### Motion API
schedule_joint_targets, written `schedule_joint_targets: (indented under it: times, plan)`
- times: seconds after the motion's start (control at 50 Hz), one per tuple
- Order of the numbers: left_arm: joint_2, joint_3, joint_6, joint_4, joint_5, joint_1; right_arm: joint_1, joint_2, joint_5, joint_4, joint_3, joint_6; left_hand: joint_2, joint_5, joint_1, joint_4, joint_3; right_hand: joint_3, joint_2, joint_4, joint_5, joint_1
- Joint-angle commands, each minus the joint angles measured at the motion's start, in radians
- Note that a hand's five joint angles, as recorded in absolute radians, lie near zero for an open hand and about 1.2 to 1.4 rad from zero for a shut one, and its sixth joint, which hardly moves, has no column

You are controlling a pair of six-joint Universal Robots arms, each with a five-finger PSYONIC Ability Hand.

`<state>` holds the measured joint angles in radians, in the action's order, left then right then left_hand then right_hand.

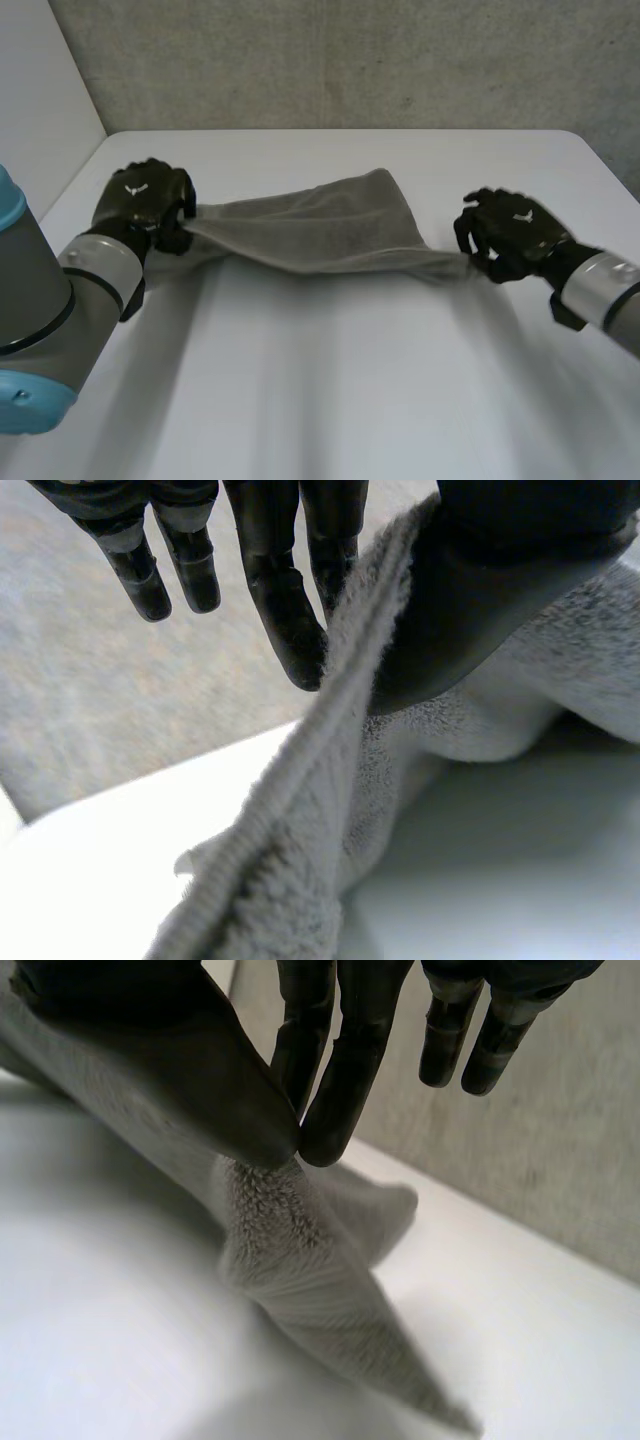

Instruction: Fold the towel.

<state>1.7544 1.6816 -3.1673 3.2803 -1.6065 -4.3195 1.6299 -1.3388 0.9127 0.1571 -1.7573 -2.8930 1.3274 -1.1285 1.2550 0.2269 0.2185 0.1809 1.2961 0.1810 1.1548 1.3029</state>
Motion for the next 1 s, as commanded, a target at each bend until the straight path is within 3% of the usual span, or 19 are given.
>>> schedule_joint_targets:
  times: [0.02,0.2,0.32,0.4,0.54,0.56,0.58,0.62,0.68,1.0]
  plan:
    - [-0.004,0.024,-0.132,-0.180,0.088,-0.002,-0.035,-0.187,-0.146,-0.192,0.024,0.056,0.069,-0.093,0.141,-0.052,-0.044,-0.006,0.100,-0.006,0.067,0.093]
    - [-0.049,0.061,-0.243,-0.225,0.094,-0.011,-0.041,-0.158,-0.155,-0.307,0.009,0.287,0.069,-0.093,0.141,-0.052,-0.044,-0.006,0.100,-0.006,0.067,0.093]
    - [-0.036,0.063,-0.243,-0.222,0.095,-0.016,-0.018,0.037,-0.150,-0.294,0.025,0.385,0.069,-0.093,0.141,-0.052,-0.044,-0.006,0.100,-0.006,0.067,0.093]
    - [0.031,0.061,-0.243,-0.211,0.095,-0.002,0.024,0.179,-0.117,-0.199,0.050,0.383,0.069,-0.093,0.141,-0.052,-0.044,-0.006,0.100,-0.006,0.067,0.093]
    - [0.132,0.047,-0.240,-0.188,0.094,0.001,0.034,0.251,-0.012,-0.169,0.065,0.379,0.069,-0.093,0.141,-0.052,-0.044,-0.006,0.100,-0.006,0.067,0.093]
    - [0.140,0.047,-0.240,-0.180,0.094,0.000,0.037,0.251,0.000,-0.169,0.062,0.373,0.069,-0.093,0.141,-0.052,-0.044,-0.006,-0.050,-0.006,-0.083,-0.057]
    - [0.140,0.047,-0.240,-0.180,0.094,0.000,0.037,0.251,0.000,-0.169,0.062,0.373,0.069,-0.093,0.141,-0.052,-0.044,-0.006,-0.051,-0.006,-0.085,-0.058]
    - [0.142,0.047,-0.238,-0.160,0.092,-0.003,0.042,0.244,0.008,-0.168,0.055,0.328,0.069,-0.093,0.141,-0.052,-0.044,-0.006,-0.411,-0.006,-0.444,-0.418]
    - [0.142,0.047,-0.238,-0.154,0.092,-0.005,0.042,0.221,0.009,-0.166,0.045,0.252,0.069,-0.093,0.141,-0.052,-0.044,-0.006,-0.565,-0.006,-0.598,-0.571]
    - [0.128,0.053,-0.235,-0.146,0.091,-0.009,0.048,0.142,0.012,-0.145,-0.063,0.109,0.069,-0.093,0.141,-0.052,-0.044,-0.006,-0.577,-0.006,-0.610,-0.584]
